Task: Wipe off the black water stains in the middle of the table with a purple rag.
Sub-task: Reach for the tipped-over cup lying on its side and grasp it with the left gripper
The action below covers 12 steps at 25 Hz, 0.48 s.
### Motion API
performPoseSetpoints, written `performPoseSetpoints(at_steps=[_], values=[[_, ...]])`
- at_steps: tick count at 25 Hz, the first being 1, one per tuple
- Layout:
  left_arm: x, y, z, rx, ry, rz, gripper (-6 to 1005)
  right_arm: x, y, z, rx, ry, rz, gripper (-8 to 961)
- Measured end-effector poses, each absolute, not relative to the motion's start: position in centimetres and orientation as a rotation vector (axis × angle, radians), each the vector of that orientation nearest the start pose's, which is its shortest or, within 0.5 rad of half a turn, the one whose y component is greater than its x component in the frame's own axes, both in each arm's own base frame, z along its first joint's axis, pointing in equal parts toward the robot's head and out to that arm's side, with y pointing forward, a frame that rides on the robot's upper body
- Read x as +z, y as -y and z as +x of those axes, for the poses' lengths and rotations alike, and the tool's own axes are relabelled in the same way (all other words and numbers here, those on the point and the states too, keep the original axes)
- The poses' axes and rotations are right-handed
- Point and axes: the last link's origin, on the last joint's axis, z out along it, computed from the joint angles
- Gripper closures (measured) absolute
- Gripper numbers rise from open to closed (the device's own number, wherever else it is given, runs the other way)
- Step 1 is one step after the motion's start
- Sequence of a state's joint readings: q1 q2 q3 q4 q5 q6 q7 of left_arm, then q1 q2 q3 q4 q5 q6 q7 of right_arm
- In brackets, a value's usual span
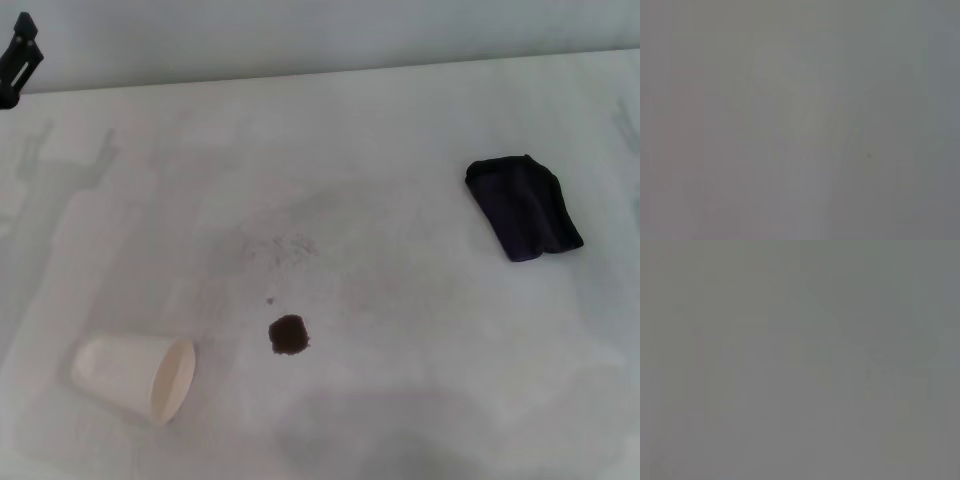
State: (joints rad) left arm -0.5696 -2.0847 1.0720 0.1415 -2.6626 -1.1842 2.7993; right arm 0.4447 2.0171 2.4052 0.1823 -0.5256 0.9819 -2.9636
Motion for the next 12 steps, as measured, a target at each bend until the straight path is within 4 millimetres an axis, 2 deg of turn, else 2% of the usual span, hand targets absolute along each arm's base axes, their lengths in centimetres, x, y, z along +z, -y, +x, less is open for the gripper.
performPoseSetpoints(at_steps=[12], values=[[1.23,-36.98,-28.99,-0.837,0.368,-1.671,118,8.29,-34.59,39.45,0.428,-0.533,-1.374,85]])
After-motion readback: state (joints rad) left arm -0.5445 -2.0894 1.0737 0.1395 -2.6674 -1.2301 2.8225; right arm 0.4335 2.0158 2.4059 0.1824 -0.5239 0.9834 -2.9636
